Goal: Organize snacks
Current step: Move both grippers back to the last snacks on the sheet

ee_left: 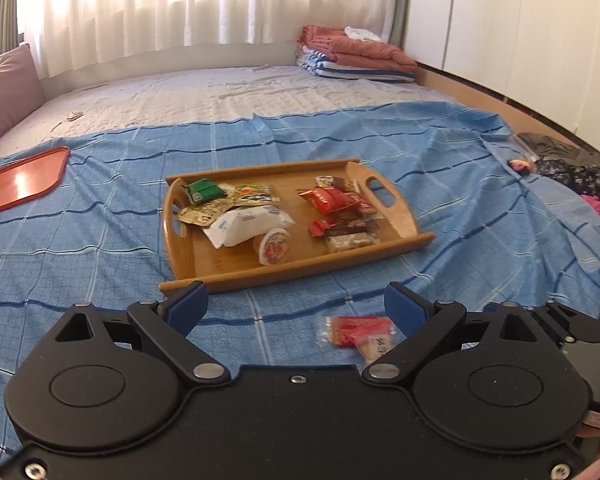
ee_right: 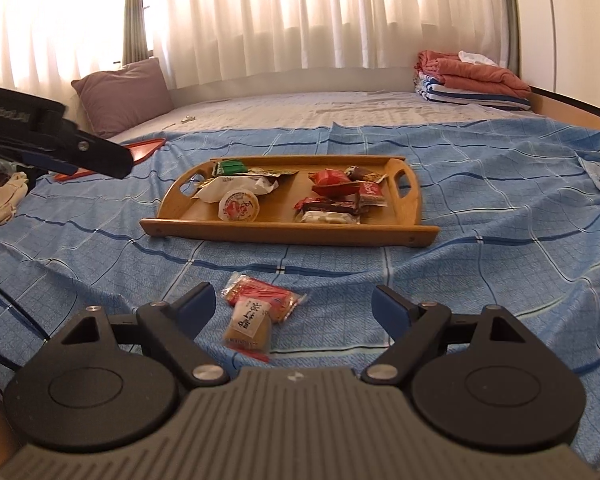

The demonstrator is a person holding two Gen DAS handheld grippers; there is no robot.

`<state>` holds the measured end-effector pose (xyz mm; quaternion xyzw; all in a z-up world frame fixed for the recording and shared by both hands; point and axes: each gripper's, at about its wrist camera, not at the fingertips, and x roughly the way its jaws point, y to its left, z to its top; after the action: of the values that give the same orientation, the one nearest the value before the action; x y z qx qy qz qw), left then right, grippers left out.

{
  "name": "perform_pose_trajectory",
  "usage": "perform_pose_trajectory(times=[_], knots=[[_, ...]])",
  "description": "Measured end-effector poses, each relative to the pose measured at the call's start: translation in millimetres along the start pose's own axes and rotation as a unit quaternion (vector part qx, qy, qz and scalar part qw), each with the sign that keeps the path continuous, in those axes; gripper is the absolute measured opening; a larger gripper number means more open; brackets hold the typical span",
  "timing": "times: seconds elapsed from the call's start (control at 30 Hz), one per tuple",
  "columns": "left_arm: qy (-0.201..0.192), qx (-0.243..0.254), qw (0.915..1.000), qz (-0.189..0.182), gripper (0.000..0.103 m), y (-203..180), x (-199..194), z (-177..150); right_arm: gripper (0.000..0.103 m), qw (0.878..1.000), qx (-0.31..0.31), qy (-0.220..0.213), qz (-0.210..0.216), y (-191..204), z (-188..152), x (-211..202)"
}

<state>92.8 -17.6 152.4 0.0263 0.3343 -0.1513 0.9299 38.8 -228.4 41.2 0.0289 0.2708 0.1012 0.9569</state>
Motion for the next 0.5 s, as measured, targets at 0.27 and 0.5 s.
perform_pose_trajectory(times=[0.27, 0.5], knots=[[-0.013, 0.047, 0.9988, 0.001, 0.098, -25, -6, -22, 0.091, 0.998, -0.026, -0.021, -0.057, 6, -14, 14], [0.037, 0.044, 0.9976, 0.039, 0.098, -24, 50, -24, 0.090, 0.998, -0.044, -0.004, -0.035, 33, -34, 47]])
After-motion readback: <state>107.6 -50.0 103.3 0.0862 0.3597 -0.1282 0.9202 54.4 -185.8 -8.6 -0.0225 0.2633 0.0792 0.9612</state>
